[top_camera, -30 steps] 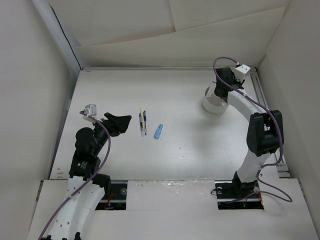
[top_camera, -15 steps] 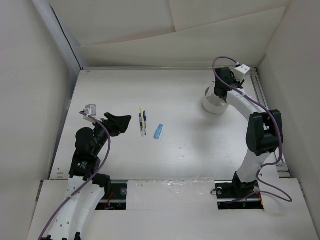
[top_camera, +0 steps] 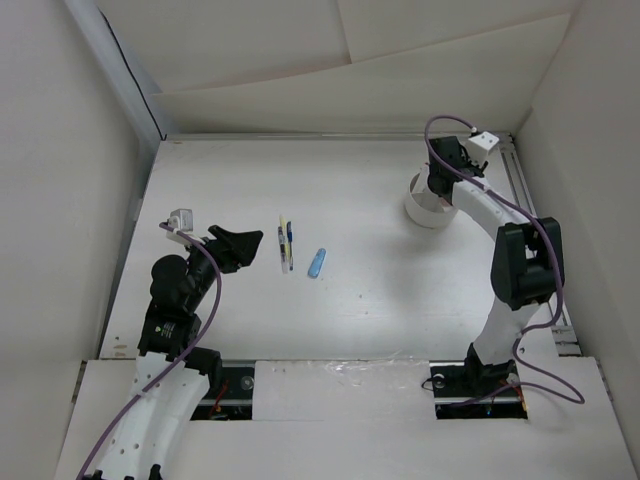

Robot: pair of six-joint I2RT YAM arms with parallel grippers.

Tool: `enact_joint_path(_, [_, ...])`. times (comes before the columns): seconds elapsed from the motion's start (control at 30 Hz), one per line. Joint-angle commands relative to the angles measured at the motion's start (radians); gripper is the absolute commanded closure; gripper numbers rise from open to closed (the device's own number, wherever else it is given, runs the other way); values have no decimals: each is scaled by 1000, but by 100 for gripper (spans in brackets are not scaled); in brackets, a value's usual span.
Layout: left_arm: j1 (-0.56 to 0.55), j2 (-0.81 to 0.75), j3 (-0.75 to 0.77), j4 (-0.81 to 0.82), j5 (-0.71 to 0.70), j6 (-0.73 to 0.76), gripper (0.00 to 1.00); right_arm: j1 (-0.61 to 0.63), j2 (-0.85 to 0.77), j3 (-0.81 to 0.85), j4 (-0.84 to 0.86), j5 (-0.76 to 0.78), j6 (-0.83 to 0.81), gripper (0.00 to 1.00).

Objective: Sort the stationery into containers
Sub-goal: Place the stationery in the storage box, then pick up the stationery from the center of the board.

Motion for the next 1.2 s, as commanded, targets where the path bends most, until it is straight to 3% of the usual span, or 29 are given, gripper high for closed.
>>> enact_joint_path(0.0, [-2, -3, -7, 55, 18, -2, 34, 6, 11, 45, -11, 10, 17, 80])
enact_joint_path(0.4, [-2, -3, -16, 55, 18, -2, 34, 6, -59, 45, -30, -1, 26, 57])
enact_joint_path(0.8, [-2, -3, -16, 55, 18, -2, 34, -3, -173, 36, -42, -37, 17, 54])
enact_joint_path(0.93, [-2, -3, -16, 55, 18, -2, 34, 47, -273, -24, -22, -106, 17, 67])
enact_joint_path(0.97, [-2, -3, -16, 55, 18, -2, 34, 61, -312, -36, -10, -131, 17, 82])
enact_joint_path(1.03, [-2, -3, -16, 55, 18, -2, 34, 132, -349, -73, 27, -221, 4, 98])
enact_joint_path(1.17, [-2, -3, -16, 55, 9, -2, 34, 287, -365, -164, 116, -414, -51, 100])
